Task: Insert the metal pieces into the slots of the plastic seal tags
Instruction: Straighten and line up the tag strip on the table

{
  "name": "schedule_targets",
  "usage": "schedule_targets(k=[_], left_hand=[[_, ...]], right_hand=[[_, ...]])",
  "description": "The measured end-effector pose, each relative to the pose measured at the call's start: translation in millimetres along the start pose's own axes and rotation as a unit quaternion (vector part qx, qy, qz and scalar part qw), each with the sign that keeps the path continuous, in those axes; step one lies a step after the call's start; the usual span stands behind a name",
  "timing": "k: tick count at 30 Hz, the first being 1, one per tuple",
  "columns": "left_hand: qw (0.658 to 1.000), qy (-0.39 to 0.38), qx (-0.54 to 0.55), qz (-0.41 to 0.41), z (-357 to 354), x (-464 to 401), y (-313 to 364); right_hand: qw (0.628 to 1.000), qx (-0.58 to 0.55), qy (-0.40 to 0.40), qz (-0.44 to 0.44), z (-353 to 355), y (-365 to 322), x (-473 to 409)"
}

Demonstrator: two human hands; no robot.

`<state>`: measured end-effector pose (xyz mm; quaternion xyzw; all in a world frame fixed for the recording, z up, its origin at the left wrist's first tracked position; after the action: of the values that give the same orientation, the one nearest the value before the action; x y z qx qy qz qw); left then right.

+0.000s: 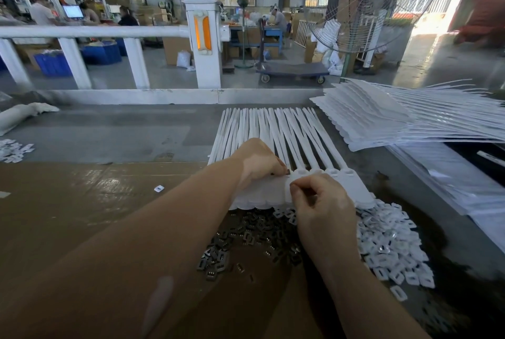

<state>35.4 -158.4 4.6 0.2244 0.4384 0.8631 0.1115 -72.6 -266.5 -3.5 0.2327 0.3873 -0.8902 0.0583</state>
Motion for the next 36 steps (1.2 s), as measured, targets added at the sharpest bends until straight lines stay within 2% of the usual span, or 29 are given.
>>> schedule_targets(k=[8, 13, 19, 25, 36], left_hand=[[0.999, -0.001, -0.028, 0.042, 2.0, -0.9, 0.6], [1.0, -0.011, -0.007, 0.019, -0.7, -3.6, 0.4], [0.999, 0.0, -0.051, 0.01, 0.7, -6.4, 4.4], [0.993, -0.048, -0.103, 0.034, 0.1, -3.9, 10.9], [0.996, -0.045, -0.074, 0.003, -1.4, -2.3, 12.0]], right_hand=[[1.0, 0.003, -0.01, -0.006, -1.4, -0.9, -0.1], [1.0, 0.003, -0.013, -0.01, -2.2, -0.9, -0.3], [1.0, 0.002, -0.013, -0.008, -2.1, -1.1, -0.2], [1.0, 0.007, -0.015, -0.005, -2.7, -0.5, -0.6], [1.0, -0.004, -0.011, -0.002, -2.6, -0.8, -0.6]])
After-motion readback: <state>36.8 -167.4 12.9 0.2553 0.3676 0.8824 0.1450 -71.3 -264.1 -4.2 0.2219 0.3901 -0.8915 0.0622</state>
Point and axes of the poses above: each hand's wrist, its own x-axis away from the middle knuckle, its own z-axis out of the back of the hand, y = z × x, the point moved 6 cm from there along -x, towards the middle knuckle, and after that the axes turned 15 degrees about -y, right-handed, at the moved point
